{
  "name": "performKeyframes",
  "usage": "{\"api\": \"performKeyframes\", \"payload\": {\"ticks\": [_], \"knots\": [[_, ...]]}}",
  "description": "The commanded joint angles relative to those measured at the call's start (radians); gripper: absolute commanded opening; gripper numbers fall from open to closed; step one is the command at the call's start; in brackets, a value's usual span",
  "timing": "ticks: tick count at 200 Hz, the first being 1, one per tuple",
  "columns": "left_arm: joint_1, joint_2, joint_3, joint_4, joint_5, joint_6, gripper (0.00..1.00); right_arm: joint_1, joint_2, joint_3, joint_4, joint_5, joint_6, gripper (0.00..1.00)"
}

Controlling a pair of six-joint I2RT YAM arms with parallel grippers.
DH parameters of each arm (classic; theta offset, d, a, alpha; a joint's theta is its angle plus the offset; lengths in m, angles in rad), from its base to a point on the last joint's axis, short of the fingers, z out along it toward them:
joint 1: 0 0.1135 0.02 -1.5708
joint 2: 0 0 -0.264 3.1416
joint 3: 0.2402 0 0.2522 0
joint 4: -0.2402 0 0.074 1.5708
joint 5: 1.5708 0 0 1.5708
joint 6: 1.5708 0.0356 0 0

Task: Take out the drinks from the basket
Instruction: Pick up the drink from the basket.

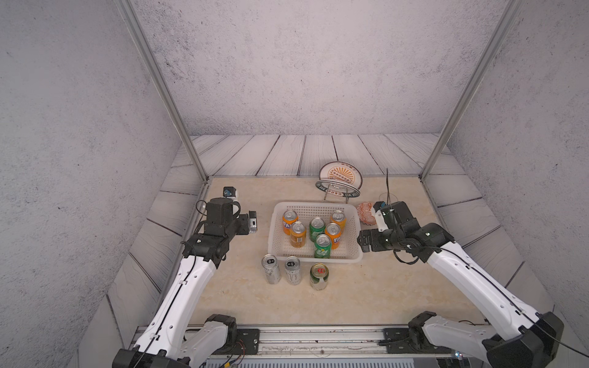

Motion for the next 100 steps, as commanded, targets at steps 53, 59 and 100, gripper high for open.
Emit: {"api": "performKeyframes", "payload": {"ticks": [53, 59, 100], "knots": [[0.108, 0.040, -0.014, 0.059, 0.130, -0.087, 0.99, 0.216, 0.315, 0.238, -0.053, 0.071, 0.079, 0.99], [0.113, 0.045, -0.013, 0.059, 0.139, -0.089, 0.99, 0.230, 0.333, 0.247, -0.048, 0.075, 0.082, 0.99], [0.139, 0.077, -0.003, 0.048, 0.185, -0.087, 0.99, 0.289, 0.470, 0.323, -0.062, 0.138, 0.080, 0.99]]}}
